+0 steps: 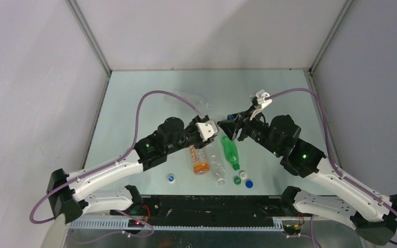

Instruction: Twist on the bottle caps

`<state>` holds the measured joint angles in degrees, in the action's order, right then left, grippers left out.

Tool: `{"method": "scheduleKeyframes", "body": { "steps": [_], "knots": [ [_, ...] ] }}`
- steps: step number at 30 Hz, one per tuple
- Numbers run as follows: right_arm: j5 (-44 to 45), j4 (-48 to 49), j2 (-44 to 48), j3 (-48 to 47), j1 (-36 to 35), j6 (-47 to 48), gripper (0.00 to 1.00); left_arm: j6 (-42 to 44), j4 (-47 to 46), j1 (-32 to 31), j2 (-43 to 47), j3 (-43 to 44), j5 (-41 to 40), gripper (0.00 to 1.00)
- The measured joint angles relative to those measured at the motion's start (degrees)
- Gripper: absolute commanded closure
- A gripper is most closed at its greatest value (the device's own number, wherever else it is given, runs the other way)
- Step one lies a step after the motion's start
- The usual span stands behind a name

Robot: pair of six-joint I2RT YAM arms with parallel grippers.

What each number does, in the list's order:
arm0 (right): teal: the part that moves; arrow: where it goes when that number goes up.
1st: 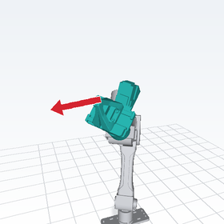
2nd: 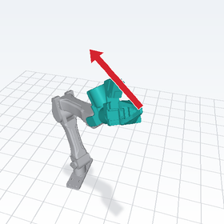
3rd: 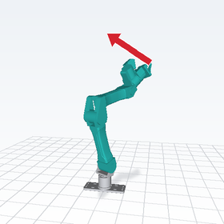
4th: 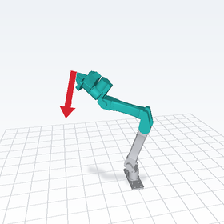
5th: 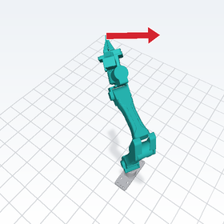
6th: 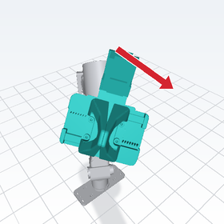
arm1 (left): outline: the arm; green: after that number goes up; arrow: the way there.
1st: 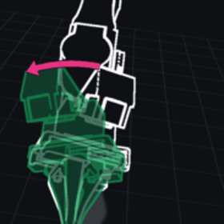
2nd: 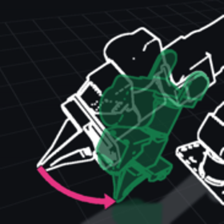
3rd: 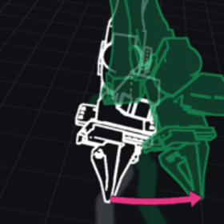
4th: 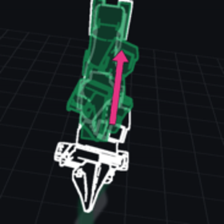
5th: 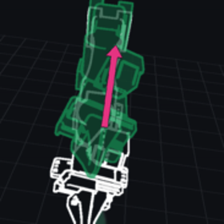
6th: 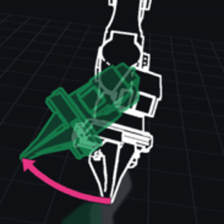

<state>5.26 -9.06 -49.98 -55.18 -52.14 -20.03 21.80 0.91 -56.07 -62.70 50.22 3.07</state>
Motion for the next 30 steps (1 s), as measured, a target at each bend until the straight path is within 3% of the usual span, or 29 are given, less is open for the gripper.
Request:
{"method": "scheduleKeyframes", "body": {
  "steps": [3,5,7,10,11,13,15,17,18,19,24,30],
  "knots": [
    [0.09,1.49,0.0,0.33,0.0,0.0,0.54,-1.09,-1.07,0.0,0.0,-0.42,0.26,0.93],
    [0.2,2.03,0.0,0.35,0.0,0.04,0.62,-1.84,-1.81,0.0,0.0,-0.61,0.33,0.93],
    [0.5,2.82,0.04,0.61,0.0,0.07,0.82,-2.49,-2.12,0.0,0.0,-0.66,0.37,0.93],
    [0.66,3.93,0.24,1.29,-0.02,0.04,0.99,-3.63,-2.38,0.02,-0.02,-0.79,0.37,0.86],
    [0.74,4.11,0.26,1.42,0.0,0.04,1.0,-3.96,-2.45,0.02,-0.07,-0.81,0.39,0.84],
    [0.83,4.33,0.28,1.51,0.02,0.11,1.0,-4.66,-2.62,0.02,-0.15,-0.83,0.39,0.69],
    [0.81,4.5,0.33,1.57,0.26,0.35,1.0,-5.53,-3.37,0.0,-0.2,-1.2,0.37,0.46],
    [0.28,4.44,0.37,1.7,0.74,0.59,1.0,-6.62,-4.39,-0.02,-0.2,-1.9,0.22,0.32],
    [-0.26,4.44,0.37,1.84,1.31,0.63,1.0,-7.32,-5.05,0.0,-0.2,-2.4,0.07,0.13],
    [-1.25,4.28,0.42,2.01,3.39,0.76,1.0,-8.68,-6.25,0.0,-0.17,-3.23,-0.26,0.04],
    [-2.73,3.98,0.9,2.01,12.59,2.71,1.0,-13.49,-6.78,2.84,2.82,-7.41,-1.81,0.0],
    [-3.17,3.08,-0.2,1.97,24.63,8.59,1.0,-18.4,-2.01,10.91,8.52,-8.76,-3.21,0.0]
  ]
}}
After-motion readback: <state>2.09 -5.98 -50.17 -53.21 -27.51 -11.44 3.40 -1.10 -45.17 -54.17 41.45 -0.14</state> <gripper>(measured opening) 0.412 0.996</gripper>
